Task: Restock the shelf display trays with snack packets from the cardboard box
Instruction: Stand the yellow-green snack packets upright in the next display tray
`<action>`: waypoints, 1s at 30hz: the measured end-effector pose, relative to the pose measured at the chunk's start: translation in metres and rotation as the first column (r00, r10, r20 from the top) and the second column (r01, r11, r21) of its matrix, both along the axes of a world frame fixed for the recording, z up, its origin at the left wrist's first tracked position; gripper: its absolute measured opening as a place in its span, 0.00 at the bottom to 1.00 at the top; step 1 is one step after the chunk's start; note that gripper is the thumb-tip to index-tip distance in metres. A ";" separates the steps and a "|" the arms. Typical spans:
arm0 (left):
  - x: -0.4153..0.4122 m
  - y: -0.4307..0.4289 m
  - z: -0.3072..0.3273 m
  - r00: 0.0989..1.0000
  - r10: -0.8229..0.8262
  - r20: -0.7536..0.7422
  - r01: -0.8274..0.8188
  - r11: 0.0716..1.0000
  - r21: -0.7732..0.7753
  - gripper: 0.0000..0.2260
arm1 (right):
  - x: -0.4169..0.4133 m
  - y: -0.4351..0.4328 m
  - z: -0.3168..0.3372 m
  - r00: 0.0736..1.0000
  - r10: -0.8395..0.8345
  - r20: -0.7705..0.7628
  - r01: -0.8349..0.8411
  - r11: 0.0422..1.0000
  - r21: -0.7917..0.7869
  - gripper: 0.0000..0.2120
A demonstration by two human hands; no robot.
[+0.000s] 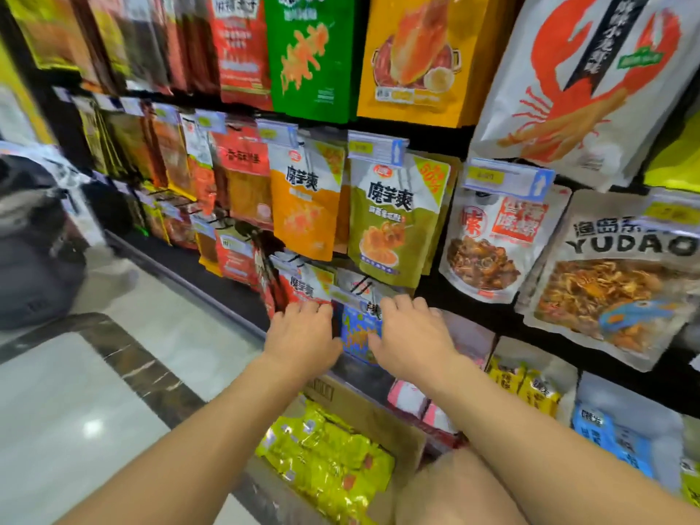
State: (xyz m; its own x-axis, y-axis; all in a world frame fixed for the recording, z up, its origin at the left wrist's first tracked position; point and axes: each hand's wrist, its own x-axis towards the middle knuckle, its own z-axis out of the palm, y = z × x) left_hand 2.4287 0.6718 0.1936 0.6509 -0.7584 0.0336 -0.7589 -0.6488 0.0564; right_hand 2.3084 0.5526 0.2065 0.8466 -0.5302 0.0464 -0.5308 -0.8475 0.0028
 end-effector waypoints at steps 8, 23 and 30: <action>0.040 0.046 -0.057 0.985 0.127 -0.114 -0.126 0.992 0.019 0.20 | 0.053 0.031 -0.051 0.994 0.072 -0.085 -0.065 0.995 0.082 0.22; 0.040 0.035 -0.228 0.817 0.363 -0.447 -0.233 0.919 0.319 0.24 | 0.059 0.011 -0.210 0.937 0.105 -0.334 -0.002 0.956 0.294 0.26; 0.023 0.016 -0.304 0.553 0.559 -0.618 -0.370 0.829 0.419 0.25 | 0.062 -0.002 -0.265 0.913 0.169 -0.371 -0.016 0.924 0.381 0.28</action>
